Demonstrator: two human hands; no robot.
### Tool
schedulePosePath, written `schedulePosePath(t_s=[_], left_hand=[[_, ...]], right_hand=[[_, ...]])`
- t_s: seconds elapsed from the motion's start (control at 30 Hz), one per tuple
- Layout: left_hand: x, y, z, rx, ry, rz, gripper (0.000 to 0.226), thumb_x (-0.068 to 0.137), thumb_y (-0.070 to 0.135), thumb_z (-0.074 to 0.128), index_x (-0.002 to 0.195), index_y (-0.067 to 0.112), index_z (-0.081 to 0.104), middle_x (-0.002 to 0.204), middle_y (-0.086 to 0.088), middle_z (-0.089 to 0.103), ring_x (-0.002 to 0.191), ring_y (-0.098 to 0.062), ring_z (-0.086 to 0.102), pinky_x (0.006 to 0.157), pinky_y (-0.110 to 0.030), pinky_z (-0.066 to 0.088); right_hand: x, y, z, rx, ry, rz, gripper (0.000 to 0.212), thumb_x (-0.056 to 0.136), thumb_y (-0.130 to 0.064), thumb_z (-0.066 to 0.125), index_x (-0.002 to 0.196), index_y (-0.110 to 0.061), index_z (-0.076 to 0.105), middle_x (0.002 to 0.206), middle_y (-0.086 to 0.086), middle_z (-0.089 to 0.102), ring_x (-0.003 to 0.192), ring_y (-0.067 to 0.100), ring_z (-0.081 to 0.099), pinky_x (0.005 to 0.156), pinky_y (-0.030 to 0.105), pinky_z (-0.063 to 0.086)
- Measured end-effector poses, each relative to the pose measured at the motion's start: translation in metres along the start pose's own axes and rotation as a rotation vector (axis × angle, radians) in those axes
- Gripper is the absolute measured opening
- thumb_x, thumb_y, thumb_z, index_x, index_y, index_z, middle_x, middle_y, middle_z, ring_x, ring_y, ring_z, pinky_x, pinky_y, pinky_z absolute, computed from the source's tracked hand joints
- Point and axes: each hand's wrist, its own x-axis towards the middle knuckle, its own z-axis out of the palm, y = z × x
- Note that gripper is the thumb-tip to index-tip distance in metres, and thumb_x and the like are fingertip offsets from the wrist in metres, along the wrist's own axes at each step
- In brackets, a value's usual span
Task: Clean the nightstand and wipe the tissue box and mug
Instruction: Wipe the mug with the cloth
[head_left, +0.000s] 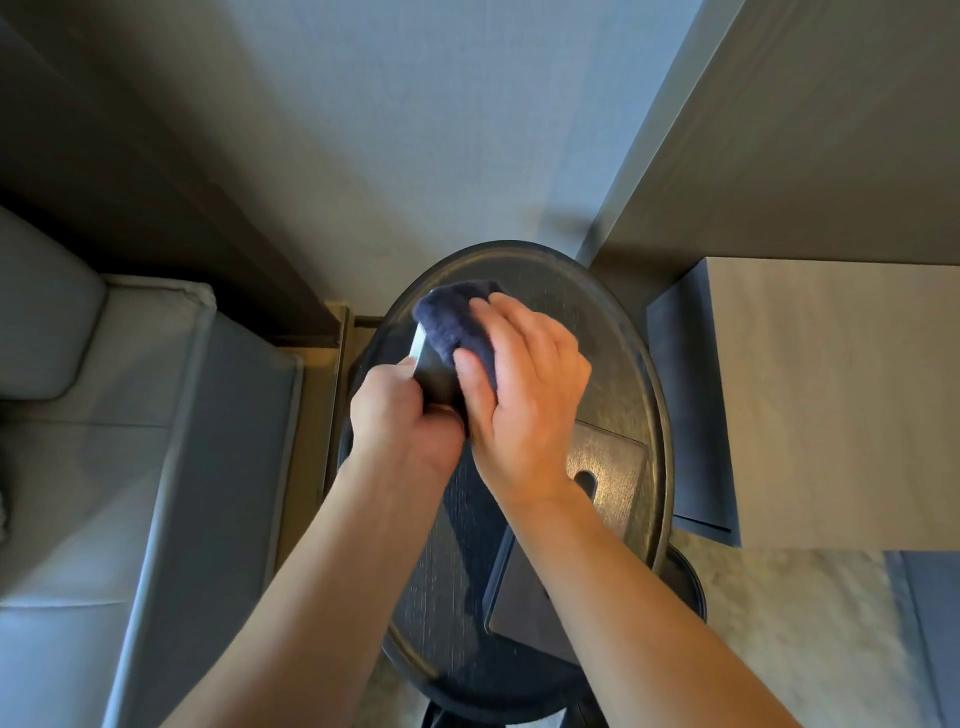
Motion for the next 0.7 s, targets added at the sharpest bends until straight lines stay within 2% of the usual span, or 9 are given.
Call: schedulePosePath(t_s=[0.1,0.17,0.23,0.3,0.37,0.43,0.5,0.6,0.7], left_hand=[[-0.007,-0.009,0.0,0.061,-0.049,0.086,0.035,0.103,0.006,0.042,0.129,0.0,0.064,0.117,-0.023,0.073,0.098,-0.037,0.073,0.073,-0.047,0.064],[-0.006,-0.011,-0.005,0.113,-0.098,0.15,0.034,0.106,0.009,0.042,0.132,0.001,0.062,0.123,-0.024,0.07,0.107,-0.039,0.071,0.085,-0.053,0.061],[-0.009,-0.011,-0.007,0.14,-0.101,0.217,0.034,0.108,0.013,0.042,0.135,0.004,0.059,0.127,-0.023,0.068,0.112,-0.039,0.069,0.096,-0.058,0.056],[-0.01,-0.013,-0.01,0.164,-0.127,0.271,0.034,0.109,0.016,0.04,0.134,0.007,0.06,0.128,-0.02,0.067,0.116,-0.039,0.067,0.098,-0.056,0.056],[-0.011,-0.014,-0.015,0.236,-0.166,0.323,0.03,0.107,0.017,0.042,0.124,0.008,0.064,0.126,-0.018,0.068,0.117,-0.036,0.066,0.095,-0.051,0.057],[-0.008,-0.008,-0.022,0.362,-0.222,0.355,0.028,0.1,0.024,0.051,0.115,0.004,0.063,0.123,-0.023,0.065,0.115,-0.038,0.063,0.088,-0.048,0.056],[-0.004,0.005,-0.027,0.517,-0.295,0.367,0.043,0.087,0.035,0.063,0.114,0.002,0.059,0.127,-0.031,0.059,0.115,-0.042,0.058,0.087,-0.051,0.051],[-0.001,0.022,-0.03,0.663,-0.346,0.338,0.055,0.074,0.046,0.076,0.105,0.005,0.055,0.121,-0.025,0.057,0.116,-0.044,0.054,0.088,-0.05,0.046],[0.003,0.022,-0.036,0.607,-0.404,0.282,0.069,0.087,0.047,0.072,0.129,-0.004,0.052,0.139,-0.034,0.051,0.133,-0.056,0.047,0.103,-0.058,0.045]], right_hand=[[0.004,0.001,0.001,0.213,0.075,0.182,0.042,0.107,-0.039,0.04,0.105,-0.011,0.07,0.105,0.0,0.068,0.101,0.023,0.061,0.085,0.053,0.048],[0.002,-0.002,-0.002,0.258,0.137,0.32,0.027,0.104,-0.032,0.046,0.102,-0.014,0.067,0.103,-0.008,0.063,0.102,0.011,0.056,0.087,0.049,0.049],[0.007,-0.008,-0.009,0.356,0.136,0.519,0.024,0.104,-0.033,0.049,0.098,-0.016,0.065,0.093,-0.012,0.064,0.092,0.007,0.059,0.083,0.04,0.052],[0.015,-0.011,-0.015,0.58,0.114,0.772,0.028,0.105,-0.029,0.052,0.085,-0.013,0.063,0.065,-0.014,0.06,0.062,0.002,0.057,0.061,0.027,0.049],[0.024,-0.008,-0.019,0.781,0.035,1.047,0.036,0.103,-0.029,0.056,0.07,-0.015,0.053,0.05,-0.009,0.047,0.046,0.008,0.045,0.048,0.028,0.036],[0.028,-0.005,-0.022,0.912,-0.105,1.268,0.036,0.098,-0.035,0.062,0.074,-0.009,0.058,0.06,0.005,0.052,0.054,0.023,0.048,0.056,0.033,0.038],[0.029,-0.001,-0.028,0.935,-0.254,1.416,0.038,0.093,-0.041,0.066,0.1,-0.004,0.073,0.083,0.013,0.064,0.078,0.031,0.061,0.074,0.041,0.049],[0.036,0.005,-0.038,0.94,-0.43,1.472,0.029,0.094,-0.04,0.067,0.112,-0.02,0.077,0.107,0.007,0.078,0.1,0.031,0.074,0.086,0.05,0.059],[0.041,0.0,-0.039,0.929,-0.487,1.467,0.028,0.094,-0.034,0.067,0.114,-0.018,0.076,0.103,0.009,0.077,0.097,0.03,0.073,0.092,0.052,0.057]])
